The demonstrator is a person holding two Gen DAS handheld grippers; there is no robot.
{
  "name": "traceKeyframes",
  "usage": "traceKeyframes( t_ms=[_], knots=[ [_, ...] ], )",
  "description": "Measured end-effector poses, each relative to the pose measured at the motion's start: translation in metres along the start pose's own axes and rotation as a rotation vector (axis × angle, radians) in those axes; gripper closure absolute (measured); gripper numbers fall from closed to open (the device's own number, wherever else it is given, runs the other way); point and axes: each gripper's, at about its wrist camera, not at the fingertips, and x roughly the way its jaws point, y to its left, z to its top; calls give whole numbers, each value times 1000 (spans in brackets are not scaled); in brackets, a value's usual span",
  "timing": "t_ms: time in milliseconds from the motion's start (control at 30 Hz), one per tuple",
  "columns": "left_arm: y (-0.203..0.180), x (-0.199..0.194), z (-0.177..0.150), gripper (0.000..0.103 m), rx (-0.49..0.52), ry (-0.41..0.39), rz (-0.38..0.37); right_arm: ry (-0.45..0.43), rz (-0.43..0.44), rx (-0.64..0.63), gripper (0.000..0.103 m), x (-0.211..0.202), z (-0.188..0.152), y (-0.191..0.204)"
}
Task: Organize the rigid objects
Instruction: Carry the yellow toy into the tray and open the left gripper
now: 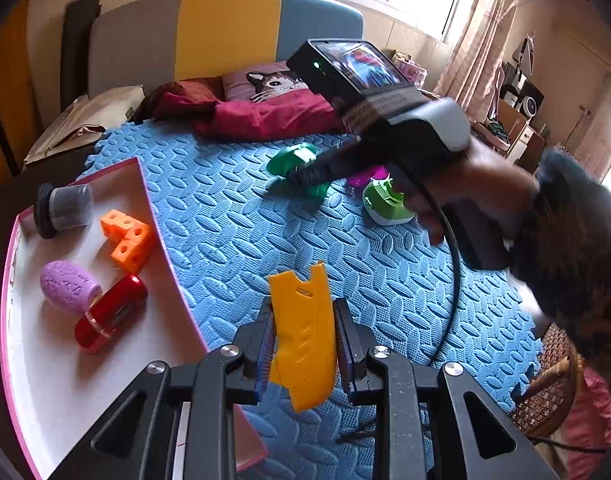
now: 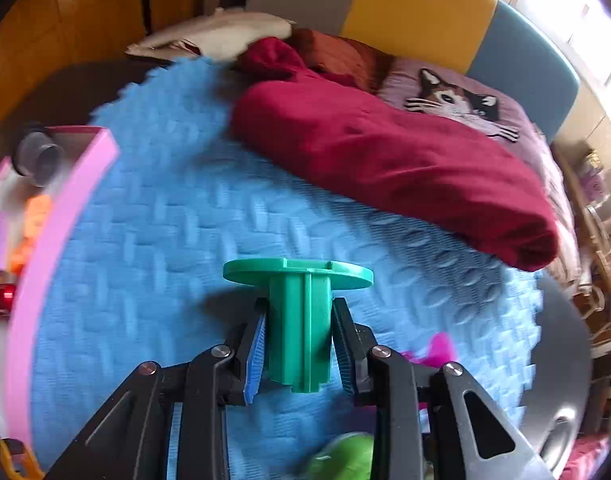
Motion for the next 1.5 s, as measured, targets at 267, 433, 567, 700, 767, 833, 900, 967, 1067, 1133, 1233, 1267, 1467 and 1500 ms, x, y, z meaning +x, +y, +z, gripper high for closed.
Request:
traceKeyframes(
  t_ms=[267,433,567,700,767,833,900,967,1067,1133,1233,1267,1467,1500],
  knots=[
    [10,-23,-6,75,-39,-36,-1,-6,137,69,73,-23,-61,25],
    [15,-39,-13,75,-55,-52,5,-72,157,145,73,-38,-89,28],
    [28,-56,-18,75,-83,-78,30,-143,154,136,73,-40,-99,31],
    [51,-76,-21,75,-141,-116,78,-196,127,80,73,-41,-103,37],
    [68,-87,-23,75,-185,-134,117,-210,140,84,72,-41,-104,35],
    [85,-96,-27,75,-226,-146,167,-225,129,73,72,-42,-105,36],
    [103,-102,-34,75,-275,-146,210,-226,117,66,73,-41,-105,38],
    [116,-105,-40,75,-309,-142,246,-226,120,68,72,-41,-105,38],
    [132,-101,-52,75,-360,-103,285,-228,110,61,73,-42,-105,39],
    [140,-93,-59,75,-391,-67,296,-230,104,58,73,-42,-105,40],
    [143,-82,-62,75,-410,-53,295,-230,109,60,73,-42,-106,40],
    [143,-79,-61,75,-409,-52,294,-231,111,62,72,-42,-106,40],
    [152,-40,-40,75,-408,8,299,-232,120,68,72,-42,-106,38],
    [152,-34,-36,75,-401,15,298,-232,121,68,72,-42,-106,38]
  ],
)
